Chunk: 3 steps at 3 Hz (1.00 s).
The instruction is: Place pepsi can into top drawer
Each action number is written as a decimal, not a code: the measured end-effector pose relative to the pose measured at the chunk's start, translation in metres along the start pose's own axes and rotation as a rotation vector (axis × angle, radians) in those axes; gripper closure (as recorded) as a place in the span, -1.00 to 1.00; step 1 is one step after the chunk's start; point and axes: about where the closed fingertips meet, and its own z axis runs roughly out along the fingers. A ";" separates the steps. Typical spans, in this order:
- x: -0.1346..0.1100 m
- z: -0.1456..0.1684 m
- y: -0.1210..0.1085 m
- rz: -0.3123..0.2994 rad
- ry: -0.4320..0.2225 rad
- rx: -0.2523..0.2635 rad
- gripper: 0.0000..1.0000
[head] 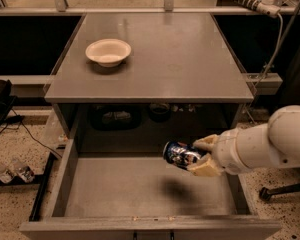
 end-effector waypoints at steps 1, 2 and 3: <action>0.023 0.046 -0.023 0.068 0.044 -0.043 1.00; 0.037 0.076 -0.048 0.118 0.070 -0.047 1.00; 0.046 0.095 -0.062 0.167 0.074 -0.047 1.00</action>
Offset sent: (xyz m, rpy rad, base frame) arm 0.1002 -0.0142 -0.1050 -0.0179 0.1693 -0.1267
